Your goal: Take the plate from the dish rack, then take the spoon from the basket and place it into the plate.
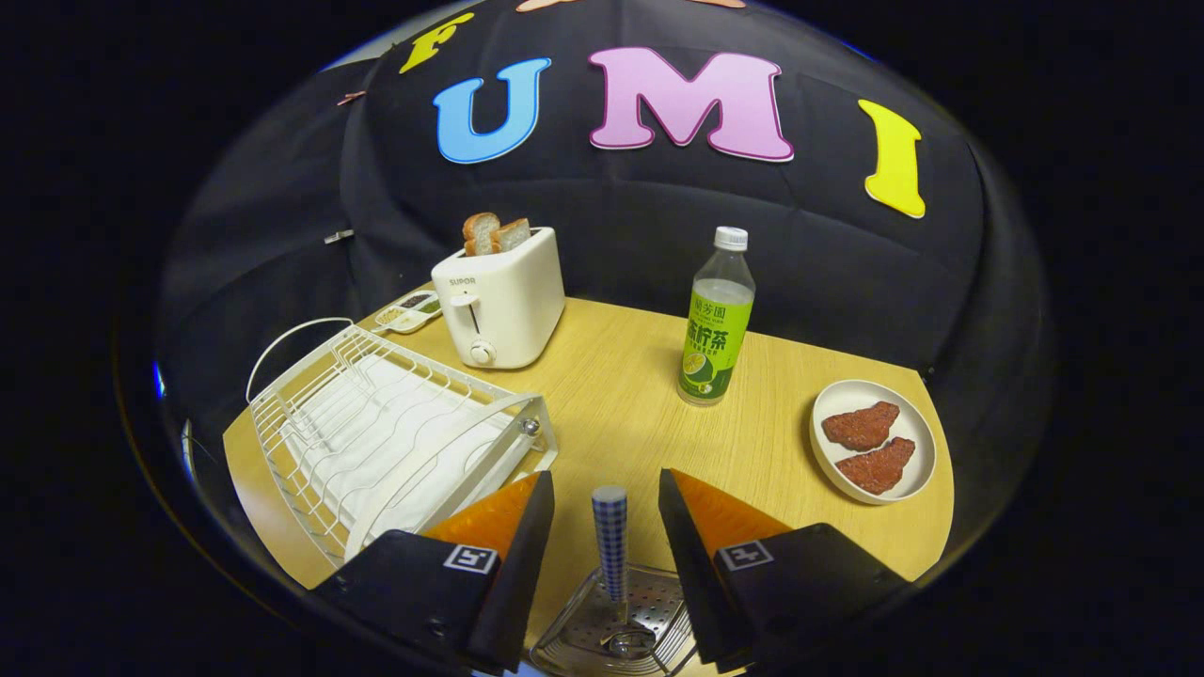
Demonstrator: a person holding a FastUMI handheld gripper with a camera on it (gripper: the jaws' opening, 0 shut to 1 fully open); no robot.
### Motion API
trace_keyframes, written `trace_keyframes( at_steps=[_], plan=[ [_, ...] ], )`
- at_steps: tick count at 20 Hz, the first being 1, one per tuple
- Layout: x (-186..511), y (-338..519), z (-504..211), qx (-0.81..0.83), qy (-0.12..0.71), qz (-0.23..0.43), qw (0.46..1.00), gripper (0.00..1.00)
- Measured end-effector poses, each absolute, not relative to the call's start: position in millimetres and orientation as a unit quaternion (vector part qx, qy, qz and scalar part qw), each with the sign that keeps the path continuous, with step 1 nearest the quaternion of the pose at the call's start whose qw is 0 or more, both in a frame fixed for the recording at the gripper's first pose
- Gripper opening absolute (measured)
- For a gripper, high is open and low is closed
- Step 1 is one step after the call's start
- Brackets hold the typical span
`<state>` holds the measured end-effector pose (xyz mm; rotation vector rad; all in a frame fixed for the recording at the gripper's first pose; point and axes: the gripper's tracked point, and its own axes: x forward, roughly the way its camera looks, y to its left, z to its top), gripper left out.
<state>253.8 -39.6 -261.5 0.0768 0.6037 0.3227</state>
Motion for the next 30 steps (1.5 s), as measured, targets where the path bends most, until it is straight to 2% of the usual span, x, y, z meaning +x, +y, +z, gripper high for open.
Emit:
trace_keyframes(
  at_steps=[1,5,7,9,11,12,17,30],
  plan=[
    [253.0,-38.0,-265.8,0.042,0.306,0.157,0.938,0.61],
    [251.3,-29.2,-271.4,0.047,0.318,0.165,0.932,0.42],
    [250.2,-27.5,-271.3,0.036,0.315,0.169,0.933,0.38],
    [247.7,-30.8,-272.0,0.021,0.318,0.162,0.934,0.39],
    [252.6,-39.5,-273.2,0.012,0.316,0.140,0.938,0.20],
    [256.8,-34.3,-279.9,0.020,0.319,0.141,0.937,0.18],
    [253.7,-39.3,-254.1,0.041,0.295,0.151,0.943,0.14],
    [224.2,-83.0,-118.8,0.093,0.211,0.152,0.961,0.14]
  ],
)
